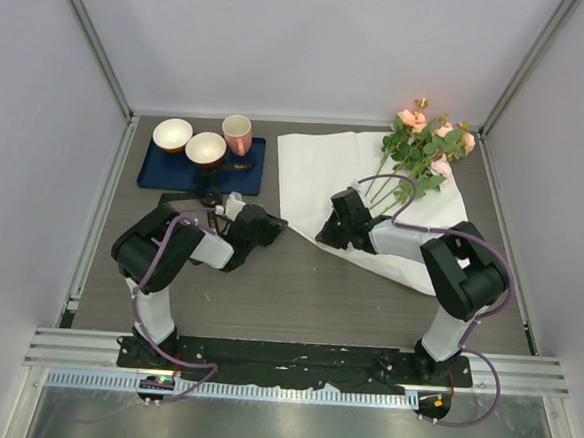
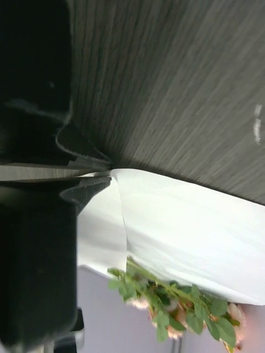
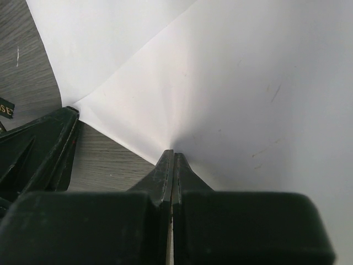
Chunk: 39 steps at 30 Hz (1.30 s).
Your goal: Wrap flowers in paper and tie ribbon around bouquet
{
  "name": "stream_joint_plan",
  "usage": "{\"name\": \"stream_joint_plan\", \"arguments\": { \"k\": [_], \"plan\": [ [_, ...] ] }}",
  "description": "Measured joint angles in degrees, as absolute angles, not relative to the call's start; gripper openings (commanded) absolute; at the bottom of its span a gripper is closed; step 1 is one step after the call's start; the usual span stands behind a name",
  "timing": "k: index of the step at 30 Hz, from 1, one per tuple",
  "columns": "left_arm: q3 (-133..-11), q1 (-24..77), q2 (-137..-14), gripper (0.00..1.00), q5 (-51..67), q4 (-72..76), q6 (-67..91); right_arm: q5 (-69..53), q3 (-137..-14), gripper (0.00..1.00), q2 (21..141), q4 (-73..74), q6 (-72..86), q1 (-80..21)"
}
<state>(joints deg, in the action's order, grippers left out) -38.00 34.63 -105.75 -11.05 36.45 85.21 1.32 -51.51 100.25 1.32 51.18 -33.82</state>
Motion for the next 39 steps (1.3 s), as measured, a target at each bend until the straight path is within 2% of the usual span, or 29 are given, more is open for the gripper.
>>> {"name": "stream_joint_plan", "arguments": {
  "k": [1, 8, 13, 14, 15, 16, 17, 18, 21, 23, 30, 34, 39],
  "plan": [
    [-37.54, 34.85, -105.67, 0.0, -11.99, 37.1, 83.29, 1.23, -51.51, 0.0, 100.25, 1.37, 51.55, -33.67],
    [-37.71, 40.03, -99.11, 0.0, -17.85, 36.69, 62.08, -1.45, -49.78, 0.0, 100.14, -0.62, 56.1, -32.34],
    [-39.57, 43.83, -96.57, 0.0, -18.44, 38.22, 52.69, -4.25, -47.18, 0.0, 99.77, -4.71, 58.76, -30.89],
    [-39.99, 44.6, -96.57, 0.04, -18.44, 38.44, 51.13, -4.75, -46.76, 0.0, 99.74, -5.41, 59.05, -30.63],
    [-40.25, 45.15, -96.49, 0.19, -18.44, 38.44, 50.11, -5.17, -46.33, 0.0, 99.68, -6.11, 59.31, -30.44],
    [-40.29, 45.39, -96.05, 0.42, -18.52, 37.65, 50.5, -5.43, -46.09, 0.0, 99.68, -6.52, 59.44, -30.28],
    [-40.29, 45.6, -95.24, 0.5, -18.44, 35.77, 51.57, -5.65, -46.02, 0.0, 99.68, -6.72, 59.53, -30.22],
    [-40.27, 45.52, -94.54, 0.52, -18.28, 34.24, 52.62, -5.76, -46.04, 0.0, 99.68, -6.72, 59.51, -30.15],
    [-40.29, 43.03, -92.79, 0.51, -17.32, 30.35, 60.82, -6.13, -46.04, 0.0, 99.68, -6.68, 59.48, -30.02],
    [-40.38, 40.84, -92.86, 0.47, -16.62, 27.77, 66.3, -6.33, -46.04, 0.0, 99.68, -6.66, 59.42, -29.95],
    [-44.1, 36.27, -100.22, 0.5, -13.26, 19.94, 80.44, -6.63, -46.09, 0.0, 99.7, -6.59, 58.92, -29.87],
    [-45.32, 36.01, -102.85, 0.47, -11.79, 20.34, 85.41, -6.92, -46.26, 0.0, 99.77, -6.26, 58.63, -29.61],
    [-45.76, 35.97, -105.27, 0.32, -10.11, 22.22, 90.94, -7.05, -46.41, 0.0, 99.77, -5.8, 58.35, -29.19]
  ]
}}
